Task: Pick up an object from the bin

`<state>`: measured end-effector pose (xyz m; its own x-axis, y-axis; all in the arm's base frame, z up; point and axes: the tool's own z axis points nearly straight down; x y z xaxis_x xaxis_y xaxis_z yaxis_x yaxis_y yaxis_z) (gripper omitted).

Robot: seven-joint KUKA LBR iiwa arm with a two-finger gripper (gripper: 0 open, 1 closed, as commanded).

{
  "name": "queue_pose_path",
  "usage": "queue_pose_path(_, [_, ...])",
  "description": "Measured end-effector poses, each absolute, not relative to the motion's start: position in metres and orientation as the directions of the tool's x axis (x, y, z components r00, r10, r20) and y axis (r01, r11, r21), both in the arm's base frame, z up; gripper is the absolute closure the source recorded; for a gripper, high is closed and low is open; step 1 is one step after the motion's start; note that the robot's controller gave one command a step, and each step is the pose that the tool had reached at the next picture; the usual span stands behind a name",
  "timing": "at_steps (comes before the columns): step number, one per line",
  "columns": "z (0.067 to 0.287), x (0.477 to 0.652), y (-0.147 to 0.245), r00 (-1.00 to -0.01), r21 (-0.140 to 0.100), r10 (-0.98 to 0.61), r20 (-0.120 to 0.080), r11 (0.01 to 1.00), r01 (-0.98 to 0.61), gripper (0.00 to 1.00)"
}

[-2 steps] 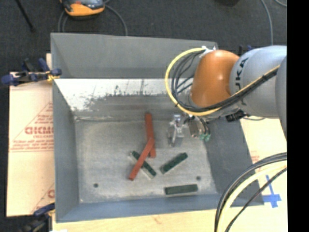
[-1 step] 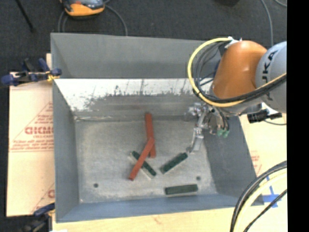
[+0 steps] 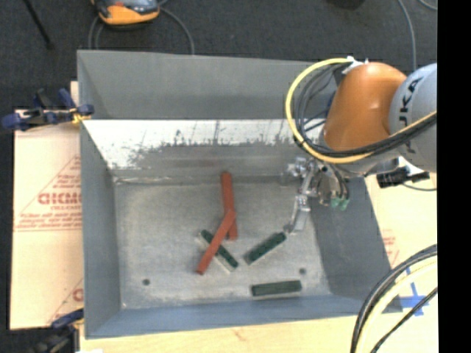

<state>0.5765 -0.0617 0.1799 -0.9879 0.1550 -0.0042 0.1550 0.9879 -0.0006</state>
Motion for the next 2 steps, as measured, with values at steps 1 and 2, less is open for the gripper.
queue_pose_path(1, [0.151,0.563,-0.058,-0.996,-0.001,0.091,-0.011,0.996,0.091,0.0])
queue_pose_path(2, [0.1,0.555,-0.064,-0.995,-0.002,-0.103,-0.007,0.995,-0.103,0.0])
